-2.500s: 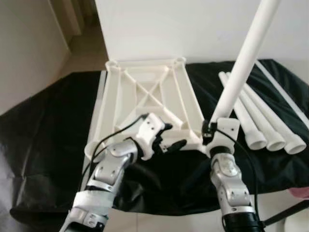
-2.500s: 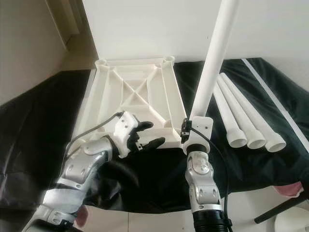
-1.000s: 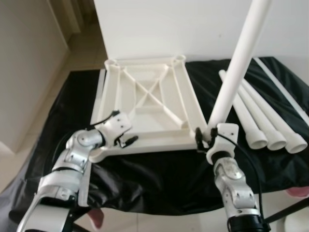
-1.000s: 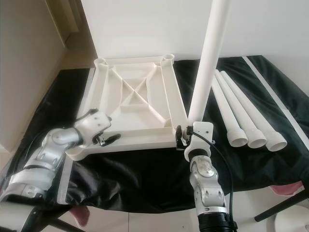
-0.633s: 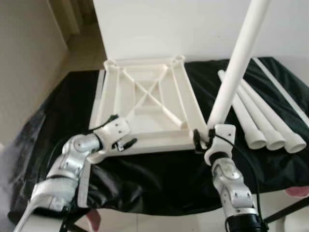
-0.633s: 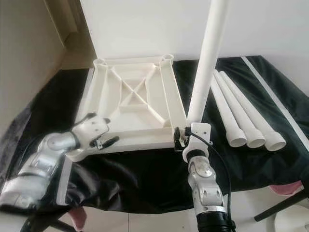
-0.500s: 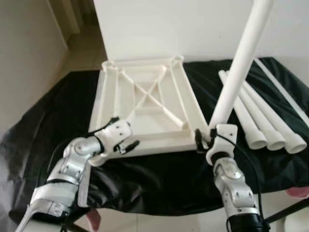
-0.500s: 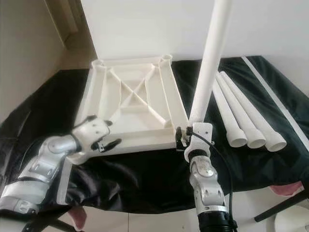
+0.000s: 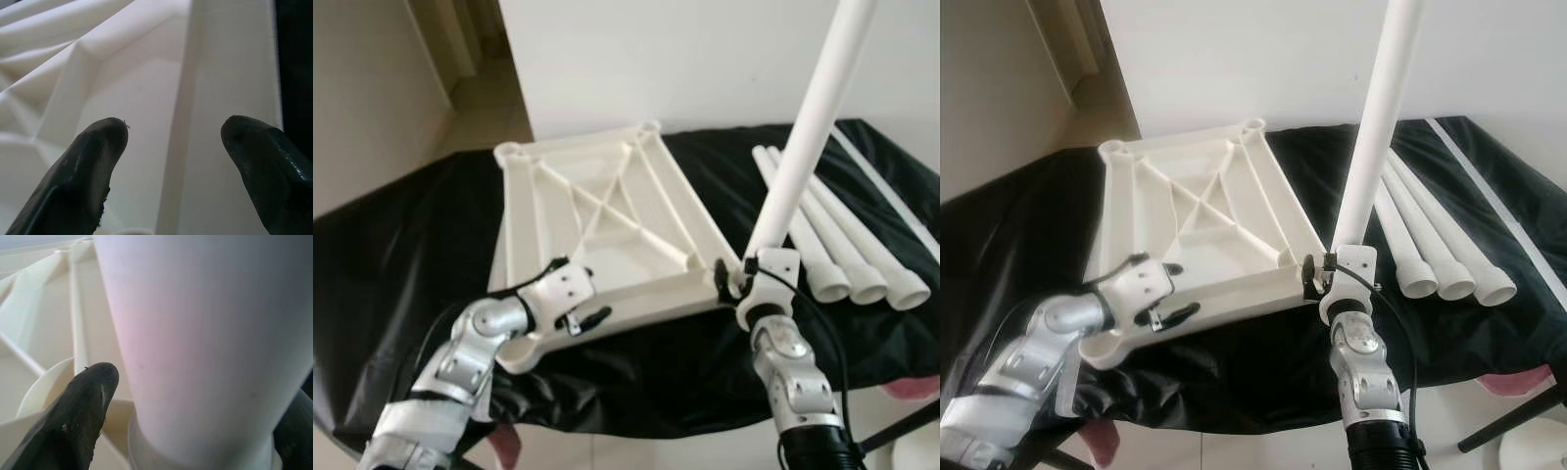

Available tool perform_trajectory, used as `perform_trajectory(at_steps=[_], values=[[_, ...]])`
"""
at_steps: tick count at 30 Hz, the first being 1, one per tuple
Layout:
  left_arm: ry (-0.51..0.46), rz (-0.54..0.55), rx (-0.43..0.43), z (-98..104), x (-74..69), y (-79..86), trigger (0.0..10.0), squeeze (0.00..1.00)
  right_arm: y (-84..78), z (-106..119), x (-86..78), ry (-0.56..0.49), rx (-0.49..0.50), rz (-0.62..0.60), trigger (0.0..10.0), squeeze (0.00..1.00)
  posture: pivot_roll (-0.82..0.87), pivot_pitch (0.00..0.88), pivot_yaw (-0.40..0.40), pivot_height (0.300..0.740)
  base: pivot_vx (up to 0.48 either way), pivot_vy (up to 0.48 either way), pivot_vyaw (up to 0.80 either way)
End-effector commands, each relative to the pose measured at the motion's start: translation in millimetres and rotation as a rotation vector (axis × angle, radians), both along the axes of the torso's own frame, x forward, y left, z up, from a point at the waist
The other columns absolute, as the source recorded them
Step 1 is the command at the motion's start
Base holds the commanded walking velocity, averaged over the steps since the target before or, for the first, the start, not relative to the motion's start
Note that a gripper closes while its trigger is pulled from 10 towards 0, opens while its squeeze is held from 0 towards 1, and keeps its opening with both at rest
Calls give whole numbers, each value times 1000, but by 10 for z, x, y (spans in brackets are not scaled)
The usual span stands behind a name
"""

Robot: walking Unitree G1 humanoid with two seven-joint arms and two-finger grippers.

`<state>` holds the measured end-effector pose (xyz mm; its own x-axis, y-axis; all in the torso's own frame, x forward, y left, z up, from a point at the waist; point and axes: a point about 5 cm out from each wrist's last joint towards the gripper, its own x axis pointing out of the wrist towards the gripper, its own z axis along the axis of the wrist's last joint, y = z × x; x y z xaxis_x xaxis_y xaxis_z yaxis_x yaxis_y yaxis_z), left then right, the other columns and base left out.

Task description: Building children table

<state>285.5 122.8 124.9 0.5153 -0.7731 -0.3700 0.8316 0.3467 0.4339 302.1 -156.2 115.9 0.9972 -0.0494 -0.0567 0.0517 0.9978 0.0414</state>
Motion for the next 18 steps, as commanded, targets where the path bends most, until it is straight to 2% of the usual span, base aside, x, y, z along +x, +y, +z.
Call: perform_trajectory(at_steps=[1, 7, 11, 16, 17, 18], values=[[287, -343, 61, -306, -397, -257, 10000, 0, 130, -23, 84, 22, 3, 111, 10000, 0, -78, 0, 63, 740, 0, 0, 0], [312, -341, 18, -280, -452, -321, 10000, 0, 135, -8, 185, 18, -50, 184, 10000, 0, -77, 0, 68, 740, 0, 0, 0], [313, -316, -49, -181, -463, -393, 10000, 0, 170, 44, 334, -5, -96, 271, 10000, 0, -68, 0, 64, 740, 0, 0, 0], [196, -245, -90, -68, -344, -433, 10000, 0, 71, 53, 435, -18, -101, 232, 10000, 0, -42, 0, 45, 740, 0, 0, 0], [196, -245, -90, -68, -344, -433, 10000, 0, 71, 53, 435, -18, -101, 232, 10000, 0, -42, 0, 45, 740, 0, 0, 0], [158, -206, -122, -17, -288, -435, 10000, 0, 21, 65, 440, -27, -105, 210, 10000, 0, -39, 0, 43, 740, 0, 0, 0]])
